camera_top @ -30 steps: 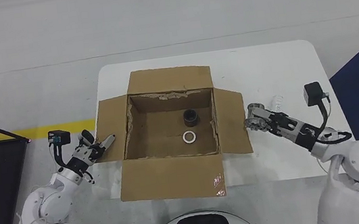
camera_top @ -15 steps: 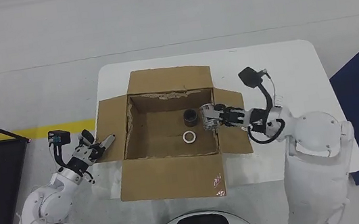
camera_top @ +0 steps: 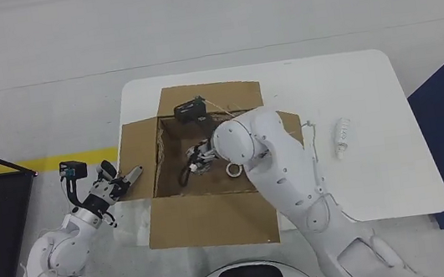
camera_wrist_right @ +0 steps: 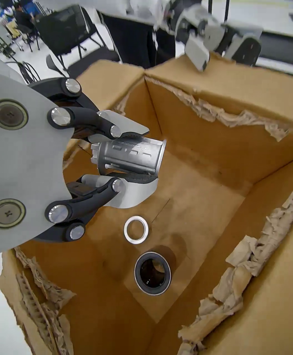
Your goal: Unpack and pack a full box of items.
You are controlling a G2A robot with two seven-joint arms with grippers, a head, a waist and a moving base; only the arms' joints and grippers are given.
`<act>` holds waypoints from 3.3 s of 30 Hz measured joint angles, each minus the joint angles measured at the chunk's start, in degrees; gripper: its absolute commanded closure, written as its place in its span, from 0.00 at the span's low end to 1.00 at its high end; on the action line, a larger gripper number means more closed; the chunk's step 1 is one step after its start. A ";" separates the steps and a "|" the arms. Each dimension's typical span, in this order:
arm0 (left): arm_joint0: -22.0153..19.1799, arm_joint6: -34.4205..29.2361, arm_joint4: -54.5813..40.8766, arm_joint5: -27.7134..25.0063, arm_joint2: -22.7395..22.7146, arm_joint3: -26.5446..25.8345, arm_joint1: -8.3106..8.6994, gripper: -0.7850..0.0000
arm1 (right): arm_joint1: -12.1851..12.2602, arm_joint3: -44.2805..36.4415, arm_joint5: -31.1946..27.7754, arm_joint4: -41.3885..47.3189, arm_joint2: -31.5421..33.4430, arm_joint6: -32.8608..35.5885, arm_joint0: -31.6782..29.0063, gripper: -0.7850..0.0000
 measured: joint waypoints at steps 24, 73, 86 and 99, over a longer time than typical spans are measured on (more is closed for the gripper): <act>0.00 0.00 0.00 0.00 0.00 0.00 0.00 0.00 | -1.67 19.87 9.73 -5.35 -5.71 -6.43 5.09 0.75; 0.00 0.00 0.00 0.00 0.00 0.00 0.00 0.00 | -0.89 -11.44 10.99 -39.37 40.78 -4.50 -16.35 0.37; 0.00 0.00 0.00 0.00 0.00 0.00 0.00 0.00 | -0.86 4.94 13.74 -41.79 49.74 -7.84 -5.77 0.40; 0.00 0.00 0.00 0.00 0.00 0.00 0.00 0.00 | 0.41 17.23 12.45 -38.55 53.96 -11.70 -1.37 1.00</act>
